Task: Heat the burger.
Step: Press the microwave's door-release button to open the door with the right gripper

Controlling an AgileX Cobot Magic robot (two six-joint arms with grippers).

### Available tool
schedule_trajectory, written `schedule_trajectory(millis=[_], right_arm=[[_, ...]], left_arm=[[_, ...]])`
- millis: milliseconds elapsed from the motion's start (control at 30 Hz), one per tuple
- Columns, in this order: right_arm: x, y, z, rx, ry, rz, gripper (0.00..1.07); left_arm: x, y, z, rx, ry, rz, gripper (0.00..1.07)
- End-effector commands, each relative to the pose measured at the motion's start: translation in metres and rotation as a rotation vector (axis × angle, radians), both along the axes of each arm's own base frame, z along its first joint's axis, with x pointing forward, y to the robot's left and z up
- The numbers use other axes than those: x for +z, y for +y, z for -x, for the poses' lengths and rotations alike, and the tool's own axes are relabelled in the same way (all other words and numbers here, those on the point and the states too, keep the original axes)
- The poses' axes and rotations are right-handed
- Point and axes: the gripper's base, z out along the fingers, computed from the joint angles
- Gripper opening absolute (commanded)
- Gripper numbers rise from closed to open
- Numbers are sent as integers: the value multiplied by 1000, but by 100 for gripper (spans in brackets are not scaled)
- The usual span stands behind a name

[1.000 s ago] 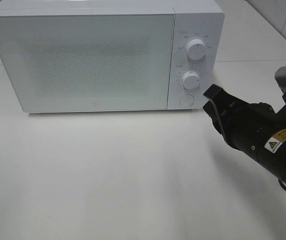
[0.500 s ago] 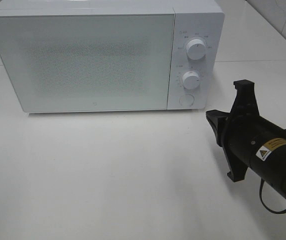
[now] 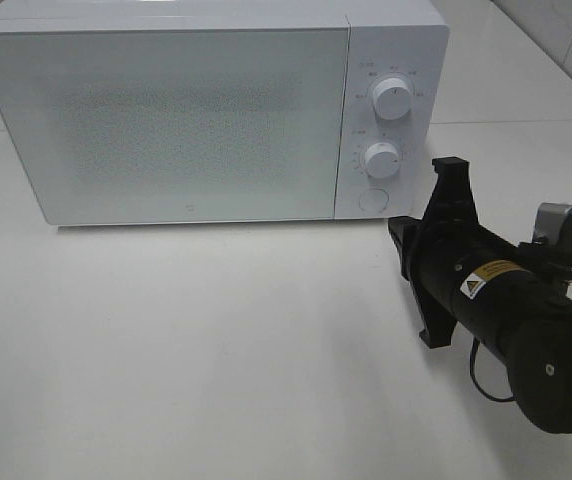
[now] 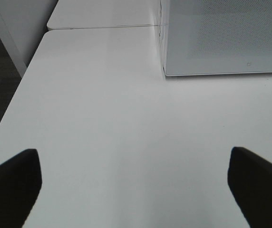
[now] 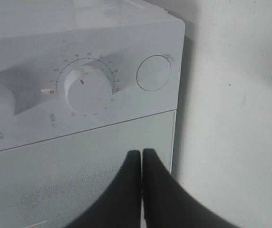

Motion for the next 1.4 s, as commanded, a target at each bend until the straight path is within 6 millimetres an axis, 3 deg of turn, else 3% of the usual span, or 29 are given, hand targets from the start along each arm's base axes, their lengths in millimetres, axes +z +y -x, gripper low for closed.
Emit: schedule_trajectory(millis=[33,233,667,1400], right_arm=[[-2,3,-6,-14,5,-7,0],[-8,8,-19,-24,34,-2,0],[-5,-4,-41,-67,28,51,0],[-38,18,-72,-67,88,60,0]], left_arm=[[0,0,2,4,-26,-8,100],[0,0,2,4,-26,-8,100],[0,0,2,4,-26,-8,100],[0,0,2,4,-26,-8,100]])
